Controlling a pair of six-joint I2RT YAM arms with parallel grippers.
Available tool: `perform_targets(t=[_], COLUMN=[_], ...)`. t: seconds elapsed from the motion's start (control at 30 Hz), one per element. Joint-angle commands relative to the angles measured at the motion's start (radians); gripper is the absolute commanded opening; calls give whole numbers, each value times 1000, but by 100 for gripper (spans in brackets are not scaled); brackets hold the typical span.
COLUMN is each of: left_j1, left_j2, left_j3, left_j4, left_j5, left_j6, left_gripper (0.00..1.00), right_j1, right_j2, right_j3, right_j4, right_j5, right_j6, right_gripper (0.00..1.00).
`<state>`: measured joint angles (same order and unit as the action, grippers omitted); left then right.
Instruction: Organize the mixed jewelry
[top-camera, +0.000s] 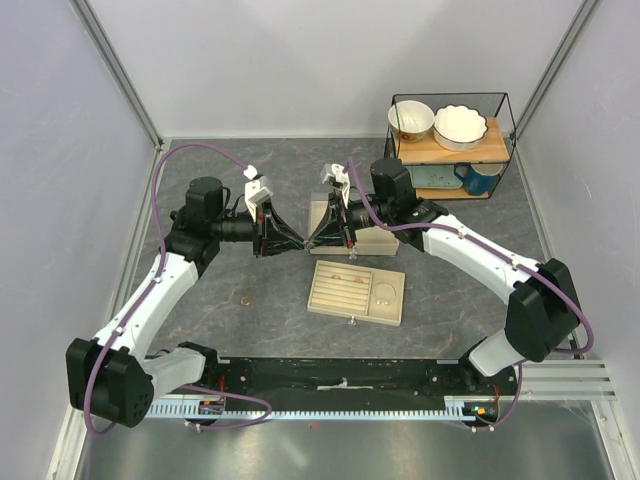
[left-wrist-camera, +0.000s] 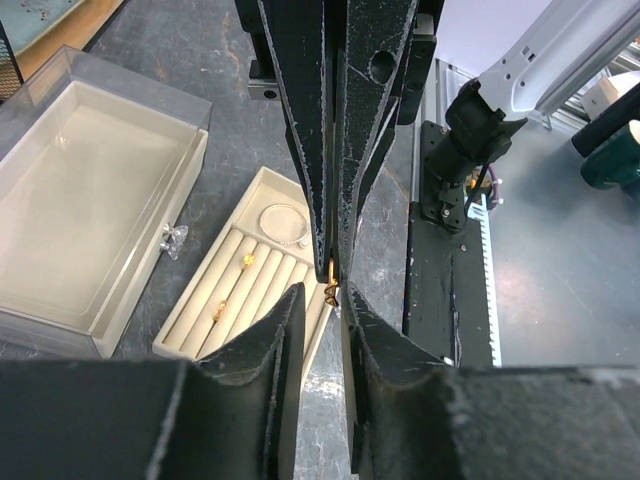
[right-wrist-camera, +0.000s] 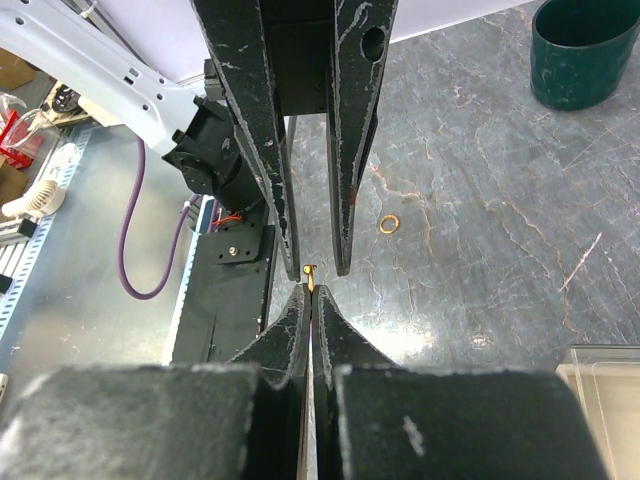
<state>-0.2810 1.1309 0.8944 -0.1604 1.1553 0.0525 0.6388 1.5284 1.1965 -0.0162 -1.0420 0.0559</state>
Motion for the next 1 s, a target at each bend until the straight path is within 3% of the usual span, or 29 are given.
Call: perform_targets(t=[0.0,0.37,0.6,0.77,0.83,0.97], left_j1=[3,-1,-3,-3,-3,-4], left_j2=[1,7,1,-3,-2,-13], left_j3=[1,-9,-23,-29,-31,-32], left_j4=[48,70,85,102,104,105], left_j5=[38,52,52,31,21,3], left_j6=[-2,-22,-37,-74,-82,-85], left_gripper=[26,18,2,2,1,2], right_j1=[7,9,9,10,10,7], right_j2=[-11,-8,-5,-4,-4,-10], right_j3=[6,12,14,17,20,26], right_j4=[44,50,53,55,50,-16], right_j5=[-30,-23,-16,-6,10,56], right_j6=[-2,4,7,13,12,-31], right_gripper=[0,0,0,1,7,40])
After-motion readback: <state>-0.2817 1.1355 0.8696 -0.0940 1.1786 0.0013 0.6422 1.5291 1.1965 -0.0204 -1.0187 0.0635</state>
